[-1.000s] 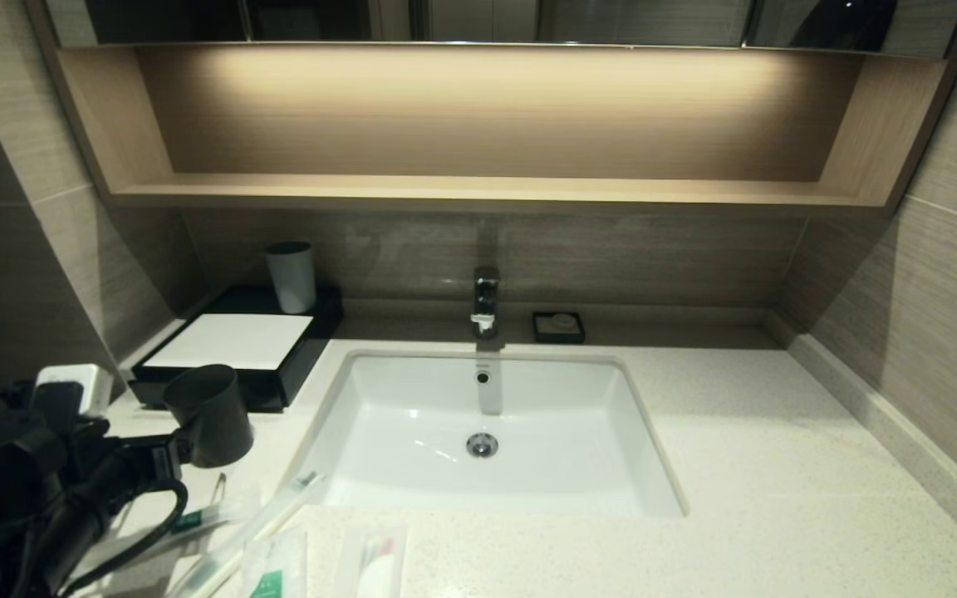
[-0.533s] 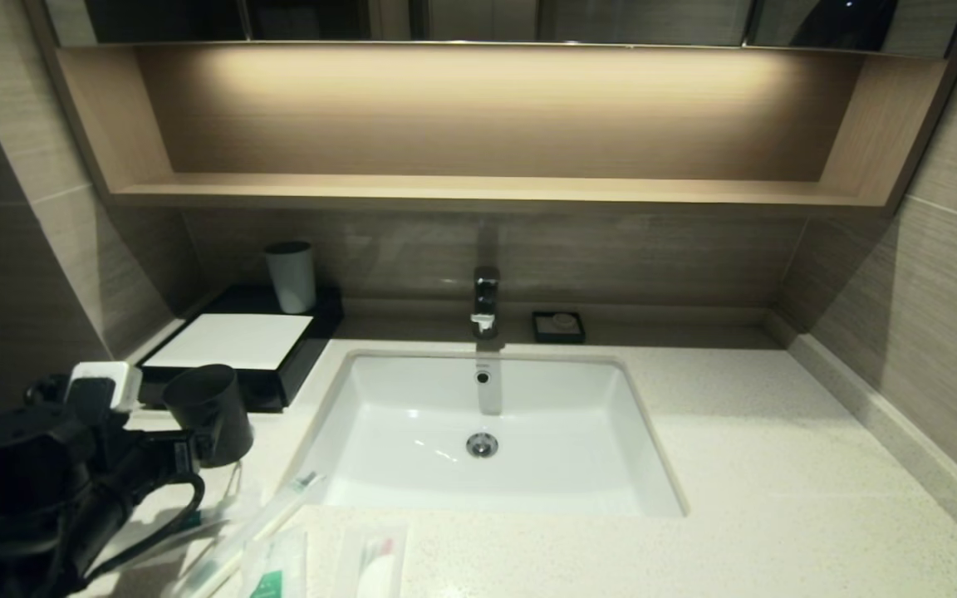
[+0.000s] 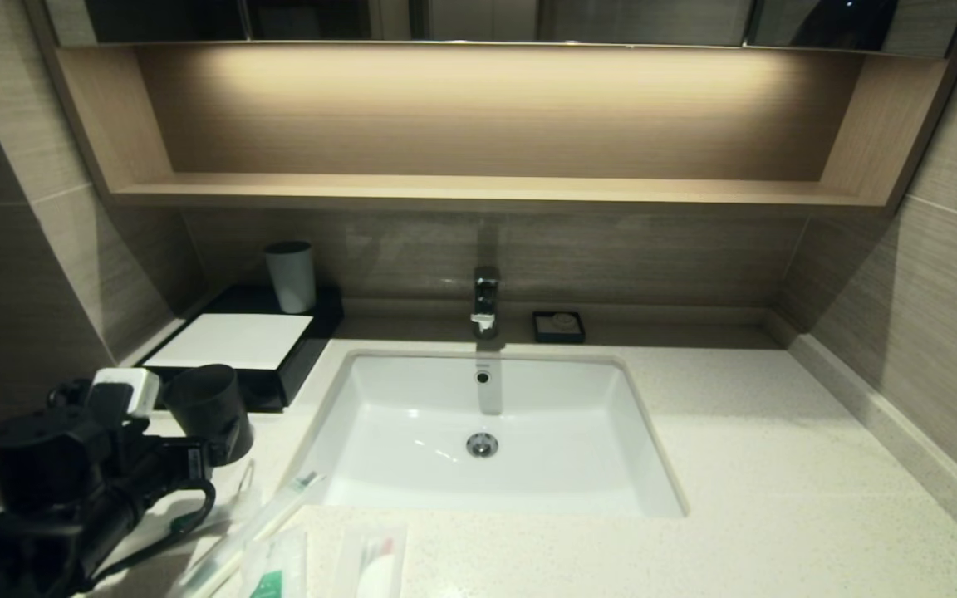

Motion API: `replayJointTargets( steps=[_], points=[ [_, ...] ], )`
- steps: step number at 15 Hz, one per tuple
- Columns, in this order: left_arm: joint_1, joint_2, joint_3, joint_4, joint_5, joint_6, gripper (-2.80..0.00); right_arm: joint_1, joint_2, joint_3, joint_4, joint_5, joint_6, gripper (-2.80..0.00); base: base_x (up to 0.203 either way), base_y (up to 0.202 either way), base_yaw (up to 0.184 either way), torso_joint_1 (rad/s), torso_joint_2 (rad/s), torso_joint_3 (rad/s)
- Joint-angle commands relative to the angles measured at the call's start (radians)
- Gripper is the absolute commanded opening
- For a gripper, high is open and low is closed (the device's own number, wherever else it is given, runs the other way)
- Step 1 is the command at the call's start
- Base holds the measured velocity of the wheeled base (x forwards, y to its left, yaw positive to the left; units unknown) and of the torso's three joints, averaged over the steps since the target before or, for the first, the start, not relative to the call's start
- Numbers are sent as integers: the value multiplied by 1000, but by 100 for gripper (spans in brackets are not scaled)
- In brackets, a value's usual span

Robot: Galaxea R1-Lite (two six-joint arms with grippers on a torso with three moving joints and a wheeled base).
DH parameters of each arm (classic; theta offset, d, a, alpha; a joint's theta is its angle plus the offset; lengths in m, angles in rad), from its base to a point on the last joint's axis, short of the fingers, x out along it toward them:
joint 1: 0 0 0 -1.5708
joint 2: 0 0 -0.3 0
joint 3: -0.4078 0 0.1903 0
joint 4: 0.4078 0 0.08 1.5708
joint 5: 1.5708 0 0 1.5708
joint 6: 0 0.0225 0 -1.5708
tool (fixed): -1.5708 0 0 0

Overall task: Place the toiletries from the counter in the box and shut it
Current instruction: Pick up the cup

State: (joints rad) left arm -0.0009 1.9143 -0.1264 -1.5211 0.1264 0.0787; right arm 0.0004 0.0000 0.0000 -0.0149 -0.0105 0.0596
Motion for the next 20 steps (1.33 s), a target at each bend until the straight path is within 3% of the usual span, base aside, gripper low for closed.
replayJointTargets(
  steps=[1,5,7,11,13,20],
  points=[
    [3,27,-22,-9,-20,0,0,0,1,0,0,0,0,-280,0,0,0,0,0,0],
    [23,93,-69,-9,-32,4,0,0,2,0,0,0,0,-280,0,0,0,0,0,0],
    [58,113,-98,-9,-84,9,0,1,1,0,0,0,0,-280,0,0,0,0,0,0],
    [73,145,-121,-9,-111,32,0,0,0,0,0,0,0,-280,0,0,0,0,0,0],
    [74,143,-116,-9,-169,33,0,1,2,0,0,0,0,-280,0,0,0,0,0,0],
    [74,123,-119,-9,-192,32,0,0,2,0,0,0,0,-280,0,0,0,0,0,0]
  ],
)
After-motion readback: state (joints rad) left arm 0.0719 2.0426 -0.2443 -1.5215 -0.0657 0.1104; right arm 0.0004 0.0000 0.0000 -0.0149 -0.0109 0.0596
